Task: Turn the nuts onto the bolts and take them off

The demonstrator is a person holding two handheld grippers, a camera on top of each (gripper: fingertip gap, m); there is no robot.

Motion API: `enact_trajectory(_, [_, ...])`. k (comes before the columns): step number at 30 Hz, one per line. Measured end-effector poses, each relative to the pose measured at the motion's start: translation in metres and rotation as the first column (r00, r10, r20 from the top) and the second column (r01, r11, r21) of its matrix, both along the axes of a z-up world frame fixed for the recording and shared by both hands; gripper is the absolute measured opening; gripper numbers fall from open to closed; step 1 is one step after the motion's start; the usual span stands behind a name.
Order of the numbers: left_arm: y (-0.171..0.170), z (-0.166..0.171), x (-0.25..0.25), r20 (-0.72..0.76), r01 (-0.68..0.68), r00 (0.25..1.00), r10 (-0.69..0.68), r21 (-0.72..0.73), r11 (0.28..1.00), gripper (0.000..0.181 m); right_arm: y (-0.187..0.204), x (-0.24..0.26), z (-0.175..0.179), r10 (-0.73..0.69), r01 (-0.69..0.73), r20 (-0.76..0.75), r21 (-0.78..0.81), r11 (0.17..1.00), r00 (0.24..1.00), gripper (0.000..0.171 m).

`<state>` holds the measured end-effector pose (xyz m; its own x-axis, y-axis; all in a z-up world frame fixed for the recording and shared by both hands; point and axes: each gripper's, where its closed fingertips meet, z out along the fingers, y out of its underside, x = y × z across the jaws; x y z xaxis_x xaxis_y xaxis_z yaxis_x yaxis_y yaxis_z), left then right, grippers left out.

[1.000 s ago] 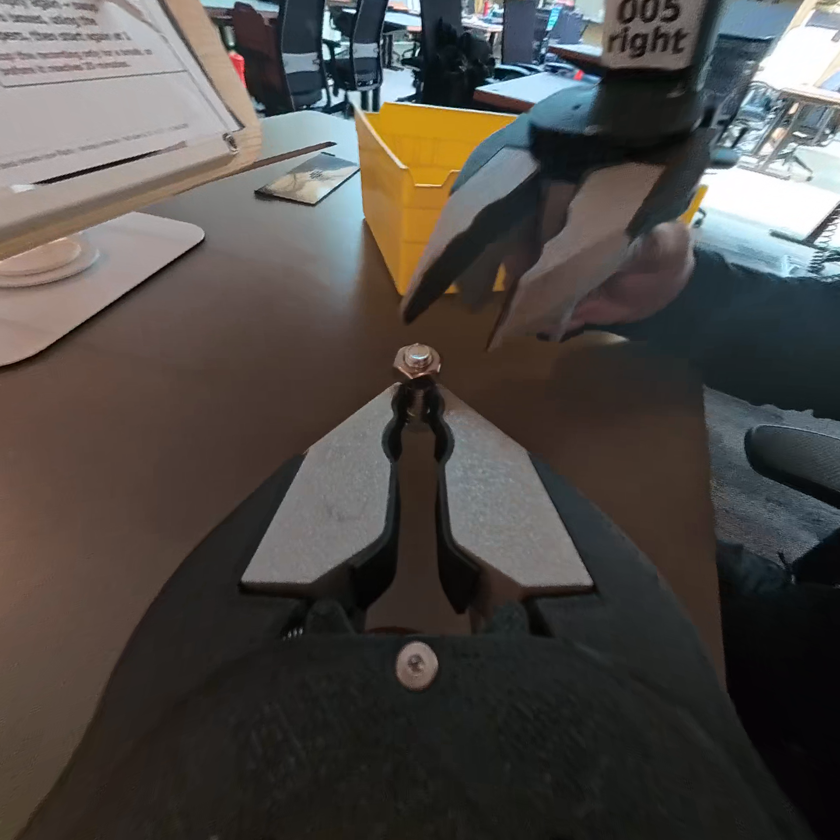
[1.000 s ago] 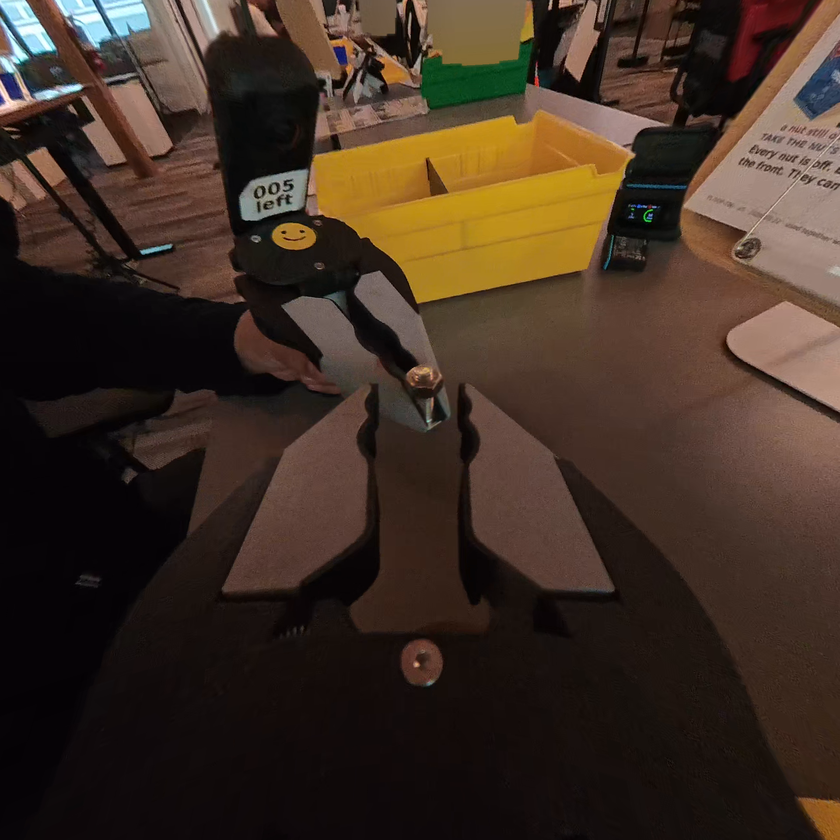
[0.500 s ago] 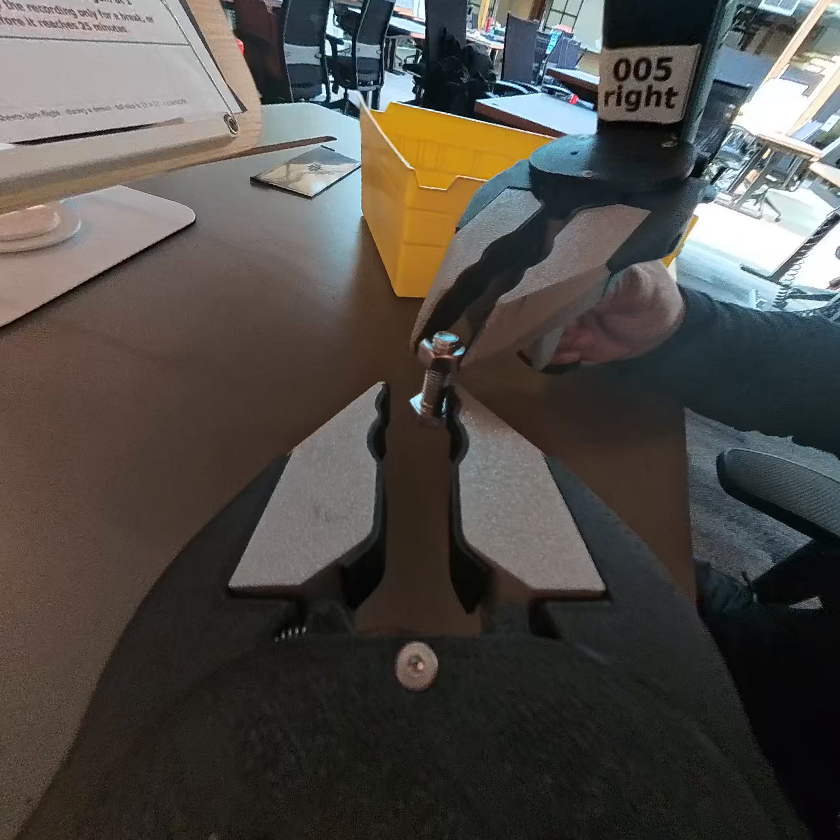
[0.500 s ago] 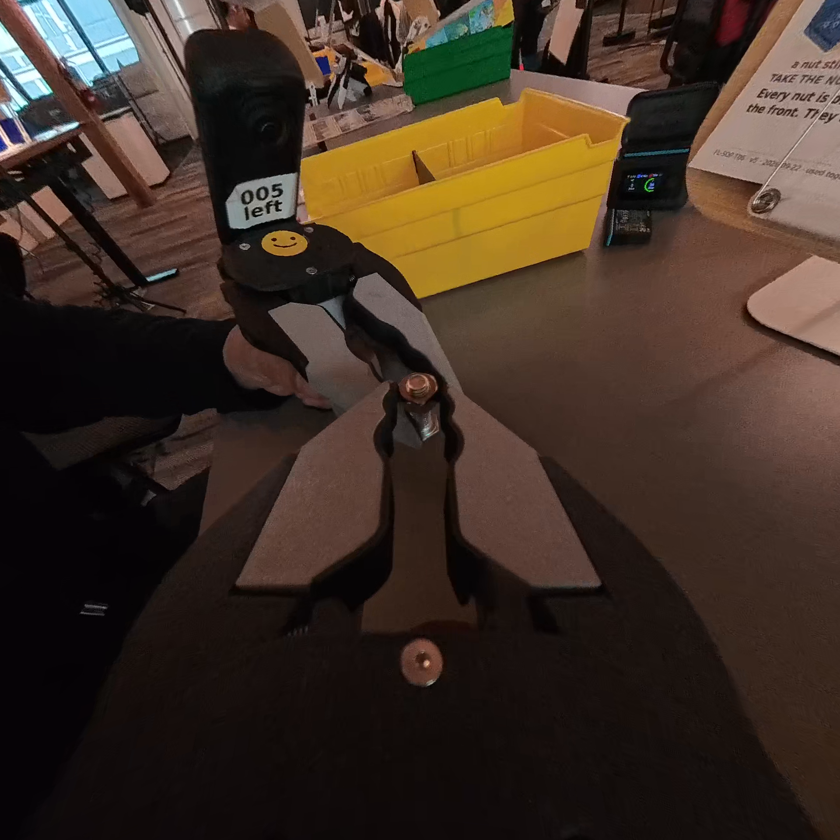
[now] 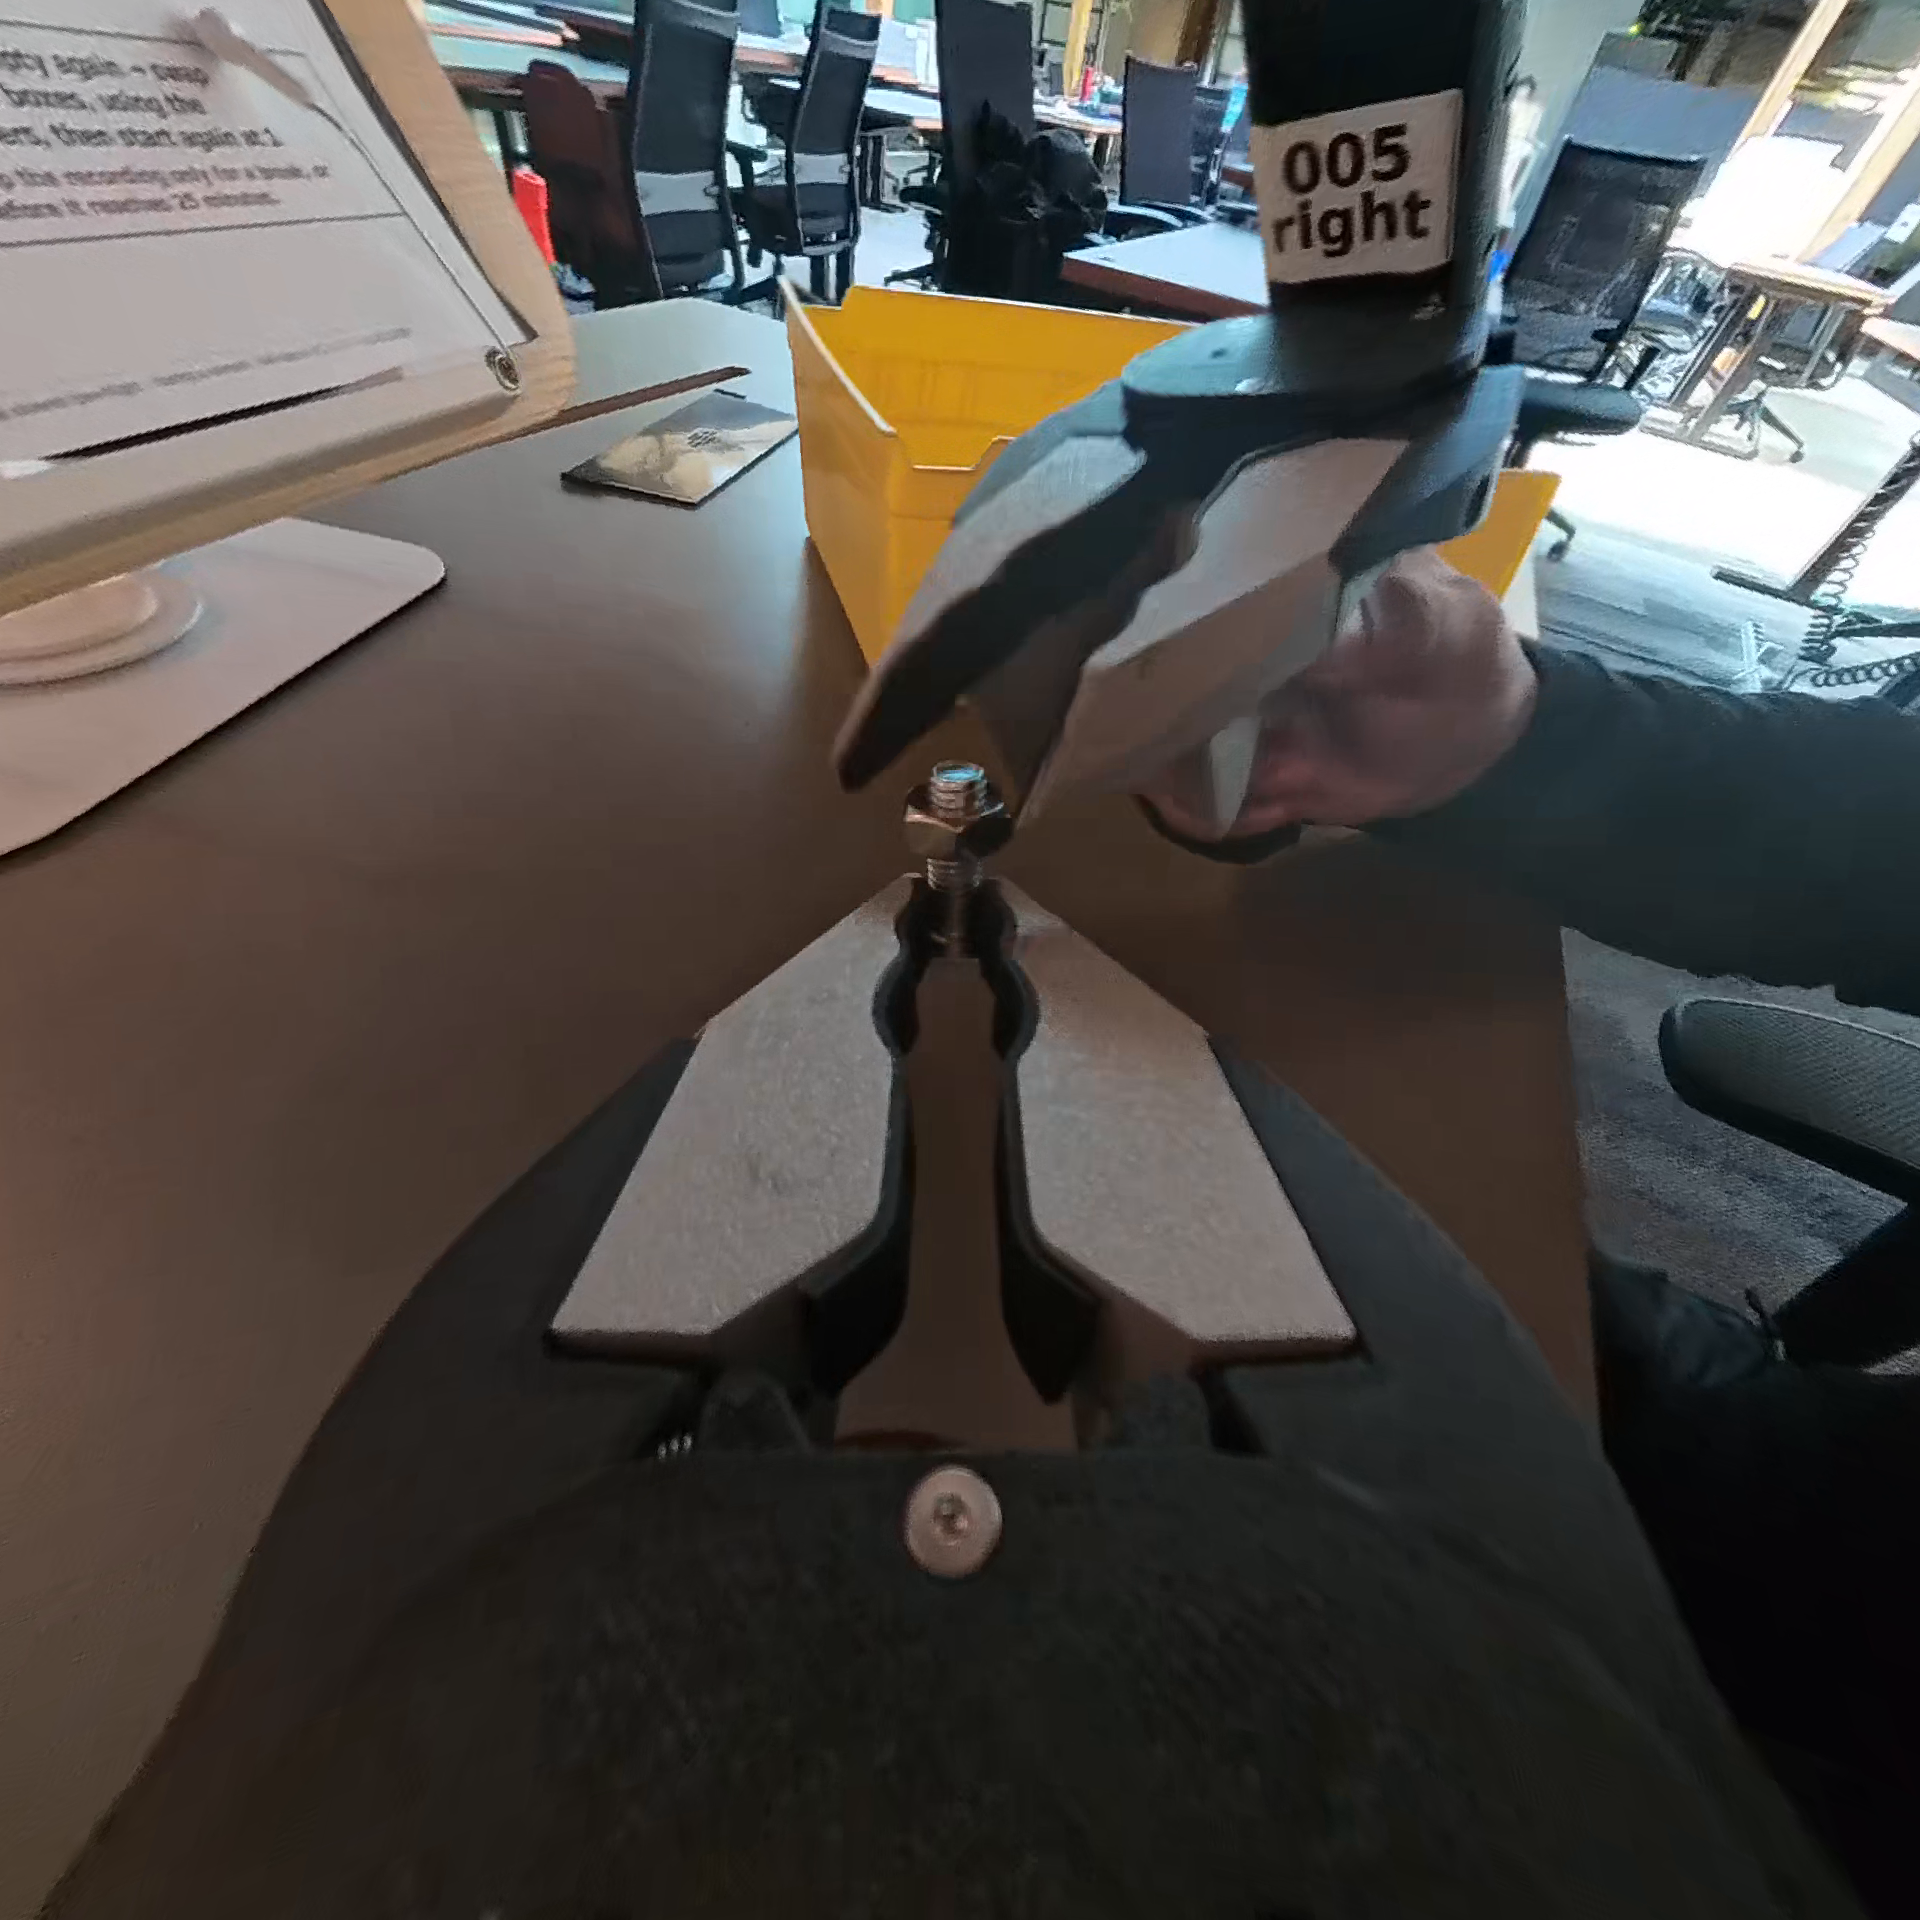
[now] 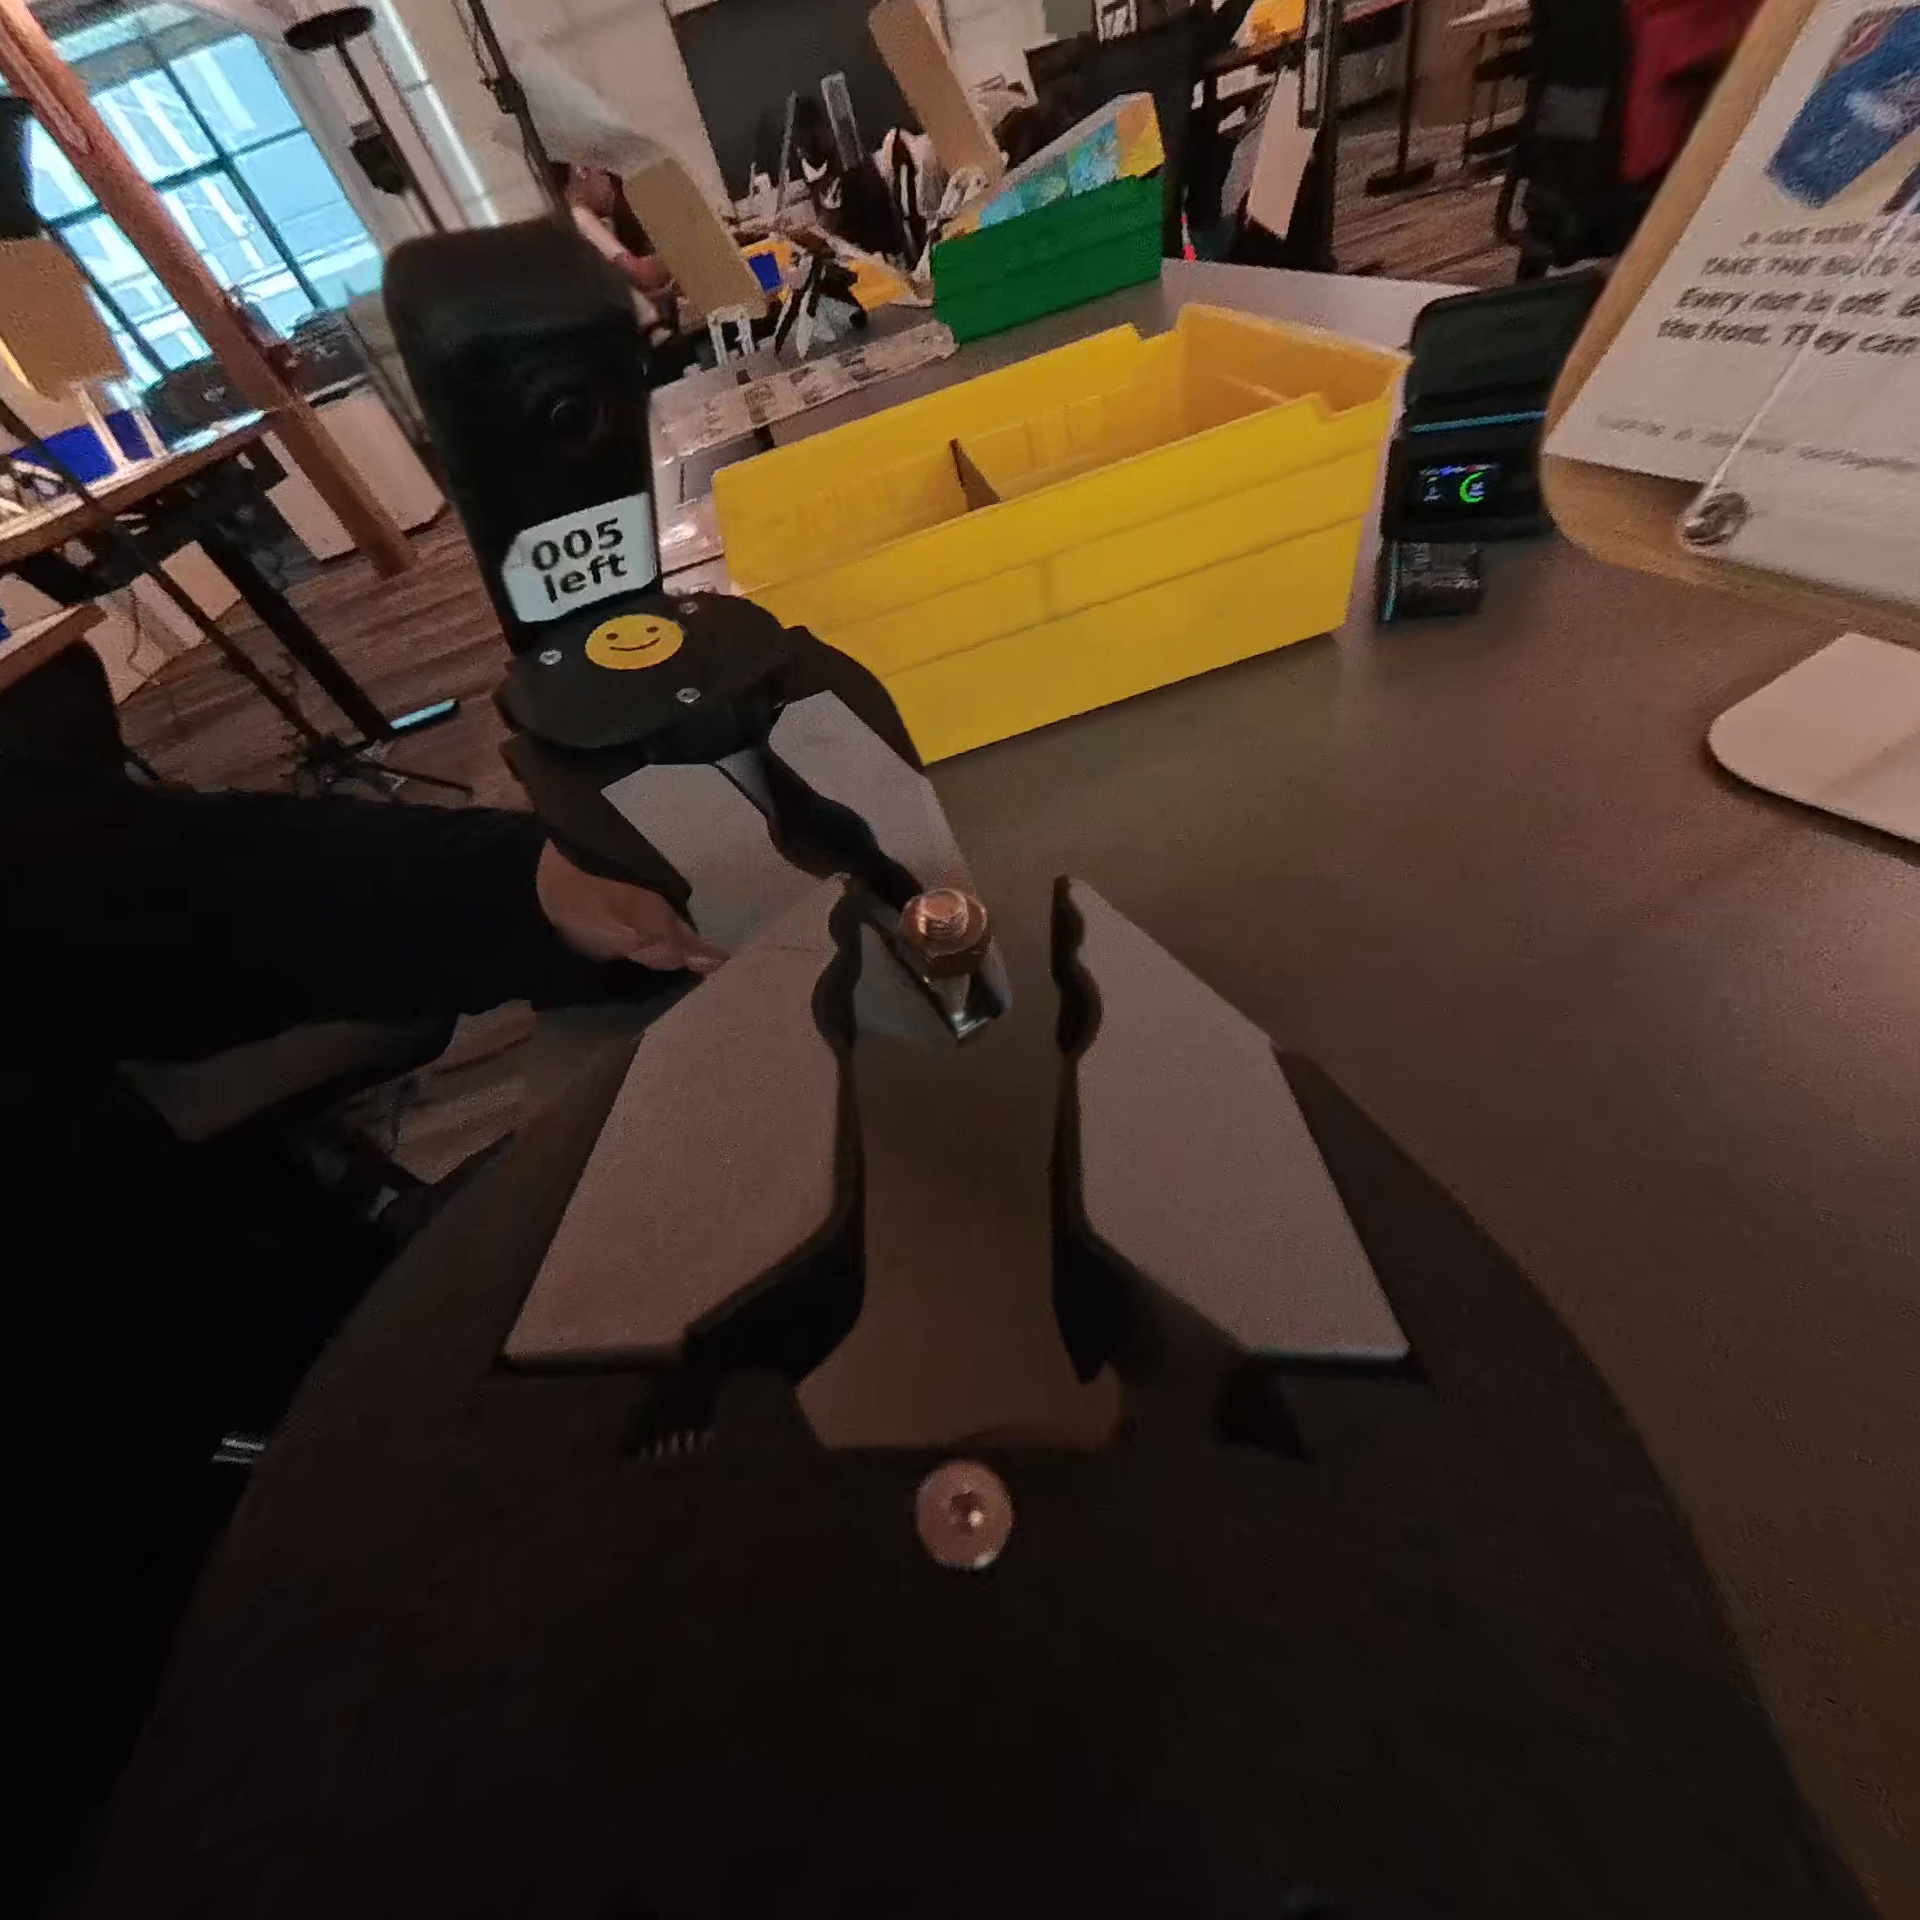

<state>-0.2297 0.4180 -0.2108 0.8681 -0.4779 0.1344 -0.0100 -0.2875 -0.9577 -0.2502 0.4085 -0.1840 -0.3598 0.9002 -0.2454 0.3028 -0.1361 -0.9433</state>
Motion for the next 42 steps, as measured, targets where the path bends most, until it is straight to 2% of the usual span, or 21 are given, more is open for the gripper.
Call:
enact_trajectory(3, [0.0, 0.0, 0.001, 0.009, 0.001, 1.0, 0.0, -0.005, 1.0, 0.008, -0.005, -0.003, -0.008, -0.009, 0.007, 0.027, 0.058, 0.998, 1.0, 0.016])
enact_trajectory(7, [0.001, 0.006, 0.0, 0.027, -0.017, 1.0, 0.016, 0.03, 0.999, 0.009, 0.0, -0.002, -0.005, -0.064, 0.062, 0.025, 0.075, 0.995, 0.998, 0.016])
enact_trajectory(11, [-0.005, 0.033, -0.001, 0.16, 0.003, 0.987, -0.022, 0.118, 0.993, 0.04, 0.019, 0.01, 0.02, -0.201, 0.202, -0.024, 0.118, 0.972, 0.979, 0.016])
enact_trajectory(12, [-0.007, 0.035, -0.003, 0.161, -0.001, 0.987, -0.02, 0.126, 0.992, 0.041, 0.028, 0.019, 0.036, -0.25, 0.255, -0.052, 0.138, 0.957, 0.967, 0.016])
enact_trajectory(14, [-0.01, 0.033, -0.002, 0.146, 0.011, 0.989, -0.029, 0.12, 0.993, 0.04, 0.057, 0.051, 0.073, -0.376, 0.391, -0.108, 0.228, 0.892, 0.92, 0.016])
enact_trajectory(16, [-0.009, 0.024, 0.002, 0.091, 0.011, 0.996, -0.019, 0.09, 0.996, 0.038, 0.106, 0.099, 0.111, -0.55, 0.564, -0.149, 0.351, 0.748, 0.822, 0.015])
enact_trajectory(17, [-0.008, 0.02, 0.004, 0.069, 0.013, 0.997, -0.018, 0.077, 0.997, 0.037, 0.132, 0.125, 0.119, -0.623, 0.612, -0.117, 0.396, 0.685, 0.773, 0.015])
enact_trajectory(19, [-0.008, 0.015, 0.01, 0.06, 0.034, 0.998, -0.037, 0.05, 0.998, 0.036, 0.18, 0.166, 0.103, -0.728, 0.631, 0.055, 0.455, 0.628, 0.684, 0.015])
enact_trajectory(22, [-0.007, 0.005, 0.015, 0.048, 0.053, 0.997, -0.053, -0.007, 0.999, 0.035, 0.224, 0.208, 0.02, -0.756, 0.513, 0.403, 0.561, 0.65, 0.517, 0.015])
enact_trajectory(25, [-0.007, -0.009, 0.017, -0.028, 0.046, 0.998, -0.047, -0.038, 0.998, 0.036, 0.235, 0.228, -0.05, -0.703, 0.364, 0.608, 0.602, 0.711, 0.369, 0.015])
enact_trajectory(27, [-0.005, -0.017, 0.016, -0.076, 0.018, 0.997, -0.022, -0.053, 0.998, 0.037, 0.234, 0.231, -0.08, -0.638, 0.321, 0.705, 0.554, 0.768, 0.31, 0.015])
enact_trajectory(28, [-0.004, -0.018, 0.016, -0.092, 0.009, 0.996, -0.014, -0.058, 0.998, 0.039, 0.234, 0.229, -0.087, -0.617, 0.316, 0.725, 0.535, 0.784, 0.306, 0.018])
enact_trajectory(30, [-0.005, -0.017, 0.017, -0.102, -0.007, 0.995, 0.003, -0.044, 0.999, 0.04, 0.236, 0.221, -0.082, -0.611, 0.324, 0.719, 0.522, 0.789, 0.33, 0.021])
enact_trajectory(31, [-0.008, -0.016, 0.02, -0.095, -0.003, 0.995, -0.001, -0.041, 0.999, 0.041, 0.238, 0.217, -0.068, -0.638, 0.347, 0.688, 0.538, 0.769, 0.347, 0.027])
enact_trajectory(32, [-0.013, -0.016, 0.024, -0.083, 0.009, 0.996, -0.013, -0.047, 0.999, 0.042, 0.239, 0.212, -0.049, -0.674, 0.383, 0.637, 0.556, 0.738, 0.374, 0.032])
enact_trajectory(34, [-0.026, -0.012, 0.03, -0.061, 0.034, 0.997, -0.037, -0.048, 0.998, 0.045, 0.226, 0.194, 0.0, -0.713, 0.453, 0.514, 0.551, 0.701, 0.477, 0.034])
enact_trajectory(36, [-0.043, -0.005, 0.031, -0.043, 0.055, 0.997, -0.057, -0.053, 0.997, 0.046, 0.197, 0.172, 0.044, -0.702, 0.483, 0.394, 0.523, 0.702, 0.593, 0.037])
enact_trajectory(38, [-0.062, 0.013, 0.026, -0.034, 0.058, 0.998, -0.06, -0.06, 0.997, 0.05, 0.155, 0.147, 0.067, -0.636, 0.449, 0.324, 0.493, 0.745, 0.7, 0.038])
enact_trajectory(40, [-0.079, 0.048, 0.004, -0.054, 0.015, 0.998, -0.016, -0.023, 1.0, 0.048, 0.107, 0.118, 0.069, -0.521, 0.36, 0.295, 0.459, 0.812, 0.801, 0.041])
enact_trajectory(42, [-0.093, 0.088, -0.041, -0.11, -0.072, 0.991, 0.073, 0.016, 0.997, 0.042, 0.065, 0.089, 0.059, -0.403, 0.264, 0.268, 0.433, 0.862, 0.875, 0.041])
